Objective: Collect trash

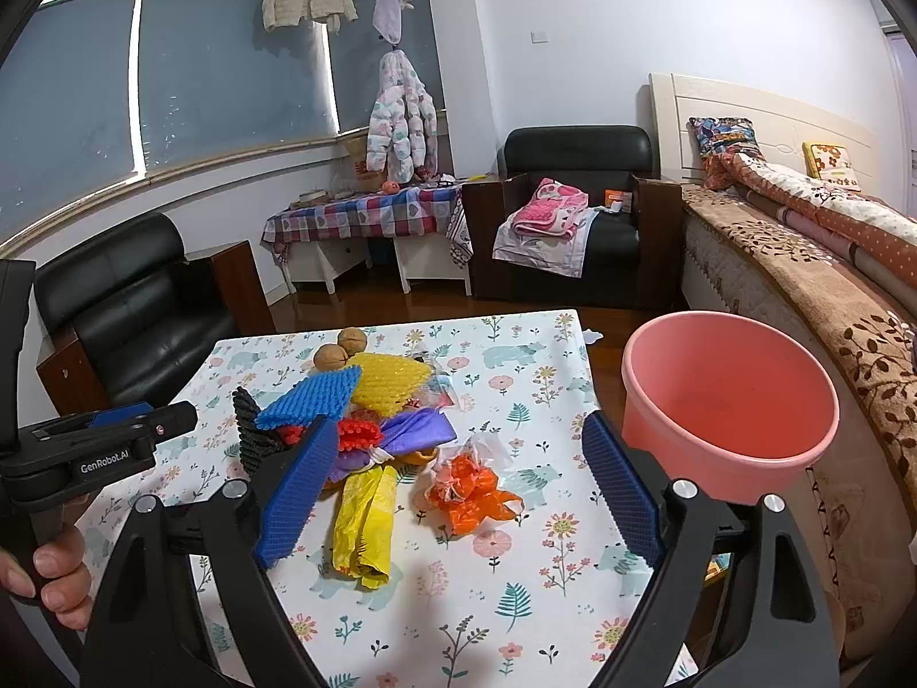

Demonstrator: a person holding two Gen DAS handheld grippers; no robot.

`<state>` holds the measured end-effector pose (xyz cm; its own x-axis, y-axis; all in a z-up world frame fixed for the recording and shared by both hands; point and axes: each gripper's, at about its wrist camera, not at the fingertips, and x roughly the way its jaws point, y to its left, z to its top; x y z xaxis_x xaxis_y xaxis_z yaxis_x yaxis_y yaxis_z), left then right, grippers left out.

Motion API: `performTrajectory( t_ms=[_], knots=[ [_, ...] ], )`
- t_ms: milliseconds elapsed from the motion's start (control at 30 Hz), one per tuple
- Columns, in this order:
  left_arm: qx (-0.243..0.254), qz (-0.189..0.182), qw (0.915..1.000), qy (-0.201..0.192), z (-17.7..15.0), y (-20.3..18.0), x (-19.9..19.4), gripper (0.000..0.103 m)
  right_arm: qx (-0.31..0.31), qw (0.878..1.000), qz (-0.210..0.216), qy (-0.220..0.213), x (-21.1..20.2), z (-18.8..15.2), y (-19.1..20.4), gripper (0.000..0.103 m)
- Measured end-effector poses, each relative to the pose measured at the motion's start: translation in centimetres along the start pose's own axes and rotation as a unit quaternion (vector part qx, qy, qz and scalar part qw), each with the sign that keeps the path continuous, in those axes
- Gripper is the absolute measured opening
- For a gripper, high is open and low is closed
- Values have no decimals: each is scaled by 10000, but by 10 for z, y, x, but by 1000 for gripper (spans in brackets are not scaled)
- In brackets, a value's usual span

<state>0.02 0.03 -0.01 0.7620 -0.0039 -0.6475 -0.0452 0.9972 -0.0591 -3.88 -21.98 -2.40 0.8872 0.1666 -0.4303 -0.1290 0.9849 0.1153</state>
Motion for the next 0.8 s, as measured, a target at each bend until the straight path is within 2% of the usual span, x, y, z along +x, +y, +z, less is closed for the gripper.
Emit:
performTrajectory(
  t_ms=[800],
  knots=[
    [-13, -4, 10000, 7, 0, 0, 0, 55, 52, 10000, -3, 26, -2, 1, -5, 84]
  ],
)
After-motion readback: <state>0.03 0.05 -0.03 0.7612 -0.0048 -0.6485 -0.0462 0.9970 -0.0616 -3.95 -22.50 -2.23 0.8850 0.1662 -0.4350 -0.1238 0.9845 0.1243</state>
